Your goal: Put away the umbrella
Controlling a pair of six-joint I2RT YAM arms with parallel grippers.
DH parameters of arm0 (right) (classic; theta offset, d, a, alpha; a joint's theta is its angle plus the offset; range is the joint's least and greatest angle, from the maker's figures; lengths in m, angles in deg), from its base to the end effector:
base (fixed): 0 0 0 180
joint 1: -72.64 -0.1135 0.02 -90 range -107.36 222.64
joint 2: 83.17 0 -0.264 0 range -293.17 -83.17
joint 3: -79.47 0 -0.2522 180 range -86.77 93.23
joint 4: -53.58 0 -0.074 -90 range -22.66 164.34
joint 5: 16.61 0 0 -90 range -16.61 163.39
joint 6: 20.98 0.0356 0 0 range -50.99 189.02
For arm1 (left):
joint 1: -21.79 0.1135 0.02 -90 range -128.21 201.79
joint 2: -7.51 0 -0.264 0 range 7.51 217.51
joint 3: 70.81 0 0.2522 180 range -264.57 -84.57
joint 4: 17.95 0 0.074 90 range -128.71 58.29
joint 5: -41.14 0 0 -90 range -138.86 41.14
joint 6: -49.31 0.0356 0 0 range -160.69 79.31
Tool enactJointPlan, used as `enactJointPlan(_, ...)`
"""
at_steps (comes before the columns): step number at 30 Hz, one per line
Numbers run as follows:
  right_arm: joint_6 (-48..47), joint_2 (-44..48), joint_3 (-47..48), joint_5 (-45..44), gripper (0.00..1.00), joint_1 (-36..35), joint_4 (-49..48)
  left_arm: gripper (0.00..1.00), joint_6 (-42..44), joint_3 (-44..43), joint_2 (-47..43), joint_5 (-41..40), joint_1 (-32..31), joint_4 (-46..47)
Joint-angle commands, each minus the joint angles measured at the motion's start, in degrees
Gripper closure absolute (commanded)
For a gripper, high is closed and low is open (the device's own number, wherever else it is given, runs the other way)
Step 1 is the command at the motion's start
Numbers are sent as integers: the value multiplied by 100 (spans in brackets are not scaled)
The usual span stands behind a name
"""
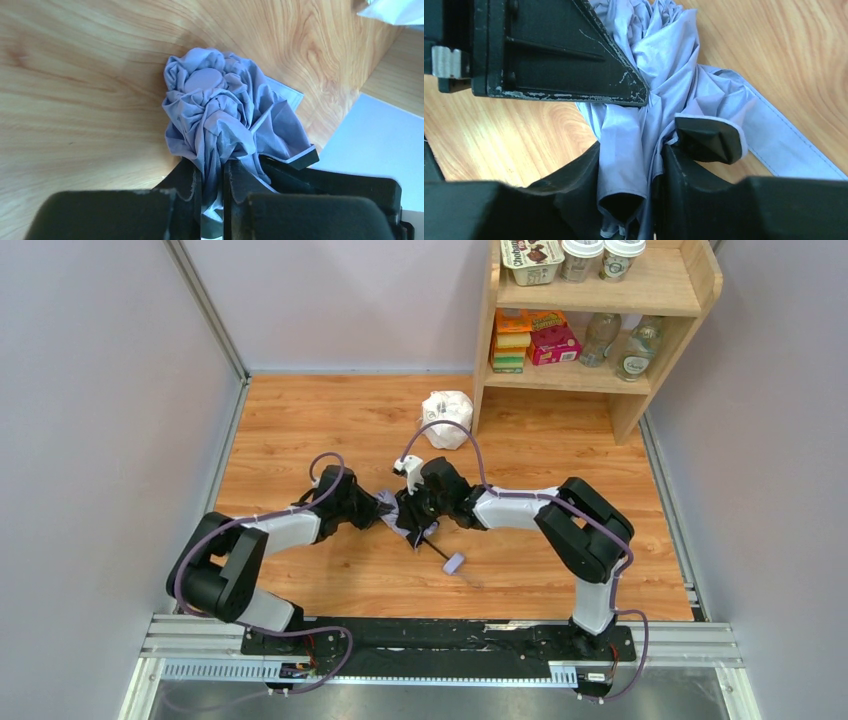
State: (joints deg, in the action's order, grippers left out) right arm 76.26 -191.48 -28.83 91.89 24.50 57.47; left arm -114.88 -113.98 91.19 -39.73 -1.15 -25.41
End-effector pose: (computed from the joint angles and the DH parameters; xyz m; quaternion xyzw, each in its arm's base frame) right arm 0.2501 0.2960 0.1437 -0.3762 0.8163 0.3213 0.2981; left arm 0.2333 -0.1049 0.1310 -0.3767 0.8513 -0.3172 0.1809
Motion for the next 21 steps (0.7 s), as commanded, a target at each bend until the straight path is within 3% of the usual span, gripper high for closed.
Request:
enactJointPlan(1, -118, 291, 217, -547, 41, -195, 2761, 100, 792, 244, 1017, 45, -62, -1553)
enactJointPlan(4, -302, 801, 482, -1224, 16, -415, 2894, 100, 915, 58, 1142, 142, -62, -1939)
enactJointPlan(9, -864, 1049, 570, -2594, 0, -933, 2439, 100, 1038, -179, 931, 80, -62, -2493)
enactJointPlan(13, -1050, 576, 929, -3781, 0, -1381, 2103, 100, 1030, -372, 896, 124, -62, -2914)
enactJointPlan(18, -909, -5, 1124, -4644, 1, -1619, 1683, 100, 942, -539, 861, 230, -62, -3197)
enactJointPlan(21, -752, -286, 1176, -4943, 8, -1672, 1672, 100, 854, -654, 860, 256, -62, -3424)
